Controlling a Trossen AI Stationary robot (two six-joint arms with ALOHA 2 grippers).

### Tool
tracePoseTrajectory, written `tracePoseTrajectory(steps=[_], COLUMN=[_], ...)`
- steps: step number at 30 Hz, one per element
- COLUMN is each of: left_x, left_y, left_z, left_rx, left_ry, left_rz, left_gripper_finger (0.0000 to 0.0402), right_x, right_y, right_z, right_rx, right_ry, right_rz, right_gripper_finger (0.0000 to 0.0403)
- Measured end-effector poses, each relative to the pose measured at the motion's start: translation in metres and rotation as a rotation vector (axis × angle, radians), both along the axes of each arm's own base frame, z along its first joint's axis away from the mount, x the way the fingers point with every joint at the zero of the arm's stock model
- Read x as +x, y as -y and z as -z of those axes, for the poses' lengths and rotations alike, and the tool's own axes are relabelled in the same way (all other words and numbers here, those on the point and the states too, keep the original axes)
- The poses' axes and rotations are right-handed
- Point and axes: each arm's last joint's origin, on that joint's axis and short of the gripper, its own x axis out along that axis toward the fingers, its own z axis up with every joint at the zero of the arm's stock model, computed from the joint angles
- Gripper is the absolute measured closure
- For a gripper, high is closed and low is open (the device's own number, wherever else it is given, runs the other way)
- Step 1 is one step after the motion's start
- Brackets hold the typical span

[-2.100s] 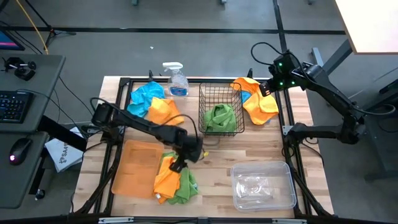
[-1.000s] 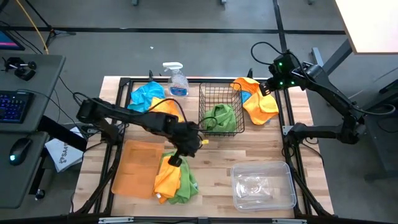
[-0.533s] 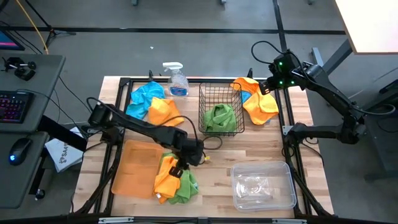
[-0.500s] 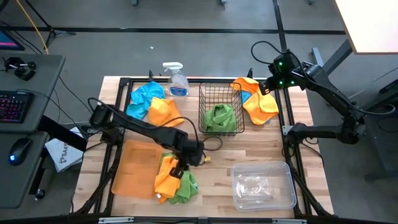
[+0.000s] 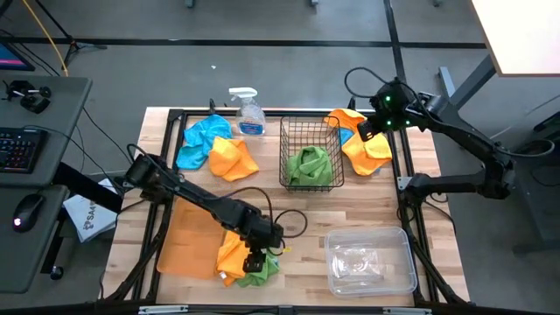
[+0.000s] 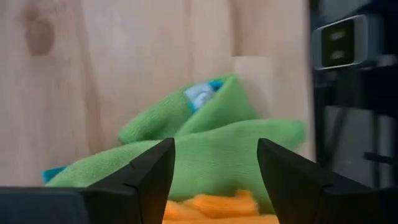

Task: Sort microfiber towel by color & place in baskets
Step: Put the green microfiber cloth into the mesh basket

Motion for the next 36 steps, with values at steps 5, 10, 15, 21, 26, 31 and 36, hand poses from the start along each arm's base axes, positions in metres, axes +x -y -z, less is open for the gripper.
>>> tracePoseTrajectory(steps=[5,10,15,21,26,31,36], left_x=[0.001,0.0,0.0,-0.001,-0.004,-0.012,-0.029], left_y=[0.011,0.021,0.028,0.028,0.023,0.016,0.004], left_z=[0.016,0.038,0.052,0.049,0.018,-0.065,-0.131], left_rx=[0.061,0.101,0.115,0.174,0.125,0.005,0.025], left_ry=[-0.006,-0.057,-0.094,-0.064,0.002,0.221,0.5], left_rz=[0.022,0.016,-0.016,-0.066,-0.101,-0.05,-0.013], left_gripper_finger=[0.0184,0.0184,0.0188,0.0328,0.0395,0.0396,0.04], right_x=[0.01,0.017,0.022,0.026,0.028,0.029,0.029], right_y=[-0.016,-0.029,-0.04,-0.051,-0.057,-0.059,-0.059], right_z=[0.0,0.0,0.0,0.0,0.0,0.0,0.0], right_rx=[0.056,0.069,0.051,0.016,0.011,-0.008,-0.025], right_ry=[0.032,0.044,0.041,0.033,0.029,0.015,0.005], right_rz=[0.036,0.089,0.101,0.078,0.035,-0.011,-0.035], right_gripper_finger=[0.0402,0.0402,0.0402,0.0402,0.0402,0.0402,0.0402])
